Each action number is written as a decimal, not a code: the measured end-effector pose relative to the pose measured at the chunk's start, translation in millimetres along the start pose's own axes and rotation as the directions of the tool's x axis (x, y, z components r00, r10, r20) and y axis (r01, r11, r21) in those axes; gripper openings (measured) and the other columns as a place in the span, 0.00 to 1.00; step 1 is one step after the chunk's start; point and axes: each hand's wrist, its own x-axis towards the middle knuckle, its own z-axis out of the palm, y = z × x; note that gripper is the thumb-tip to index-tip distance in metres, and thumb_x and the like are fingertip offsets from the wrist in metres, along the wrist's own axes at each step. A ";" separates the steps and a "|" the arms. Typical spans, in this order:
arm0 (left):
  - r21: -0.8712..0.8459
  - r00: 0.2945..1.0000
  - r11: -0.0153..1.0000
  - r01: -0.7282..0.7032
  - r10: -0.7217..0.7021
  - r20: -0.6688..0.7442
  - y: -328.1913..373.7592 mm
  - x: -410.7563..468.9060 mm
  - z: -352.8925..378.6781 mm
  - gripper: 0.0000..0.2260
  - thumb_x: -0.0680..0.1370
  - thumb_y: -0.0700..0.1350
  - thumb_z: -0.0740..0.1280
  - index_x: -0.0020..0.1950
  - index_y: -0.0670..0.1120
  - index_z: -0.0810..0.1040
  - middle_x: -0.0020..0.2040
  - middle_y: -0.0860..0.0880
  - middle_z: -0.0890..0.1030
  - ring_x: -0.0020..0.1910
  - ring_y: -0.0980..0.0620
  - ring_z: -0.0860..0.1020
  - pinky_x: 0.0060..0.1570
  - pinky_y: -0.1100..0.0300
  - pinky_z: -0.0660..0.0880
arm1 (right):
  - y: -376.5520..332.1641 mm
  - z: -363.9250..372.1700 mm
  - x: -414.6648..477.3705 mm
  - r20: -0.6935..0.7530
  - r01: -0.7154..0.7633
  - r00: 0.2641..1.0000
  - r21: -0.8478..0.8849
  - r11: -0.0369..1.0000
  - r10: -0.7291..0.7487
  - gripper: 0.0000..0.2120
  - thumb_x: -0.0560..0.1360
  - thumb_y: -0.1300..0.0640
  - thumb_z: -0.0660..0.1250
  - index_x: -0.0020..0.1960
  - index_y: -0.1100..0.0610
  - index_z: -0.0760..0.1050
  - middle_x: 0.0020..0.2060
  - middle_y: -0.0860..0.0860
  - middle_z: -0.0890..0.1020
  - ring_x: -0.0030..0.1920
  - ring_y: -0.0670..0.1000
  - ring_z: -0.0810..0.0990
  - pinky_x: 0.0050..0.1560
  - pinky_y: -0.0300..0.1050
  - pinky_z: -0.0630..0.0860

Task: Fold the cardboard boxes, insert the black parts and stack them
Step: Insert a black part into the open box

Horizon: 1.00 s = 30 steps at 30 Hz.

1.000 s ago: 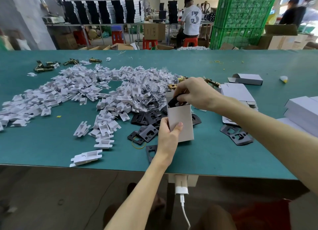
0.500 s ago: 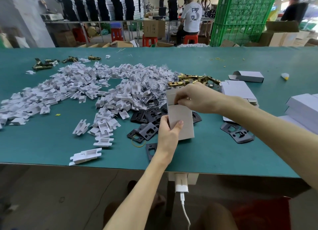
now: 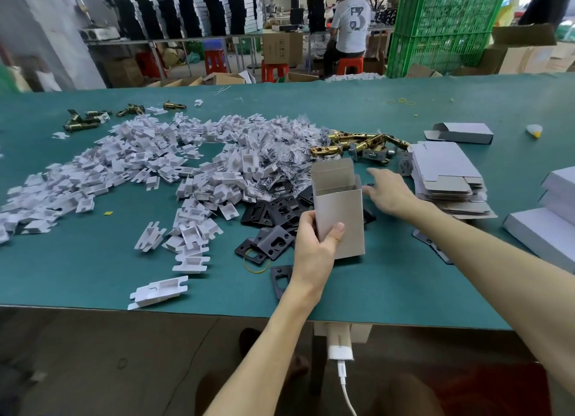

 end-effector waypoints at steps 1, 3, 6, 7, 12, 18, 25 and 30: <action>0.011 1.000 1.000 -0.007 0.007 -0.004 -0.4 0.4 0.3 0.09 0.82 0.37 0.69 0.59 0.46 0.72 0.55 0.47 0.82 0.50 0.57 0.82 0.52 0.62 0.79 | 1.4 5.3 1.9 -0.001 0.008 1.000 -0.014 1.000 -0.008 0.18 0.82 0.56 0.65 0.68 0.66 0.71 0.67 0.66 0.75 0.67 0.67 0.72 0.67 0.61 0.69; 0.024 1.000 1.000 -0.011 0.012 -0.009 -0.7 0.7 1.1 0.09 0.82 0.38 0.69 0.59 0.46 0.72 0.55 0.47 0.82 0.51 0.55 0.82 0.53 0.61 0.79 | 4.1 11.2 2.8 -0.020 0.018 1.000 -0.035 0.999 -0.019 0.13 0.82 0.58 0.64 0.62 0.65 0.74 0.62 0.66 0.77 0.63 0.67 0.73 0.62 0.60 0.72; 0.037 1.000 0.999 -0.014 0.014 -0.005 -1.4 0.7 1.3 0.09 0.82 0.38 0.69 0.58 0.46 0.72 0.55 0.47 0.82 0.51 0.55 0.82 0.53 0.61 0.80 | 7.6 11.0 0.2 -0.087 0.026 0.996 -0.066 0.997 -0.032 0.15 0.81 0.58 0.66 0.66 0.62 0.75 0.62 0.63 0.77 0.64 0.65 0.72 0.61 0.59 0.73; 0.040 1.000 0.999 -0.017 0.017 -0.004 -1.8 0.8 1.0 0.08 0.82 0.38 0.69 0.58 0.47 0.72 0.54 0.48 0.82 0.50 0.57 0.82 0.52 0.62 0.79 | 7.8 9.3 -1.8 -0.103 0.034 0.994 -0.074 0.997 -0.042 0.17 0.81 0.58 0.67 0.67 0.62 0.74 0.62 0.63 0.77 0.65 0.64 0.71 0.62 0.59 0.73; 0.040 1.000 0.999 -0.026 0.026 0.004 -1.3 0.6 0.8 0.08 0.82 0.39 0.69 0.57 0.49 0.73 0.53 0.50 0.82 0.47 0.63 0.82 0.49 0.65 0.79 | 2.0 -15.7 -19.2 -0.181 0.068 0.983 0.239 0.969 -0.024 0.19 0.74 0.59 0.76 0.62 0.62 0.78 0.56 0.60 0.82 0.54 0.56 0.78 0.55 0.50 0.75; 0.053 1.000 0.998 -0.016 0.016 0.007 0.2 -0.5 0.2 0.09 0.83 0.40 0.69 0.60 0.47 0.73 0.55 0.49 0.82 0.49 0.61 0.82 0.49 0.65 0.79 | -29.3 -68.8 -55.3 -0.350 0.258 0.937 0.722 0.642 0.017 0.12 0.72 0.60 0.78 0.52 0.64 0.80 0.40 0.56 0.82 0.37 0.51 0.80 0.41 0.47 0.84; 0.059 1.000 0.998 -0.006 0.006 0.003 1.3 -1.5 -0.1 0.08 0.83 0.39 0.68 0.60 0.46 0.73 0.54 0.48 0.82 0.49 0.58 0.82 0.48 0.65 0.78 | -77.1 -72.2 -76.7 -0.486 0.500 0.818 0.338 0.797 -0.306 0.10 0.69 0.52 0.79 0.45 0.55 0.81 0.41 0.46 0.81 0.46 0.45 0.73 0.46 0.36 0.70; 0.038 1.000 0.999 0.004 -0.005 0.004 1.3 -1.7 0.3 0.09 0.83 0.39 0.68 0.61 0.47 0.73 0.56 0.46 0.83 0.52 0.53 0.82 0.50 0.61 0.80 | -80.3 -49.5 -79.8 -0.478 0.546 0.753 0.070 0.835 -0.453 0.12 0.70 0.54 0.78 0.45 0.60 0.80 0.50 0.53 0.80 0.53 0.53 0.70 0.55 0.47 0.72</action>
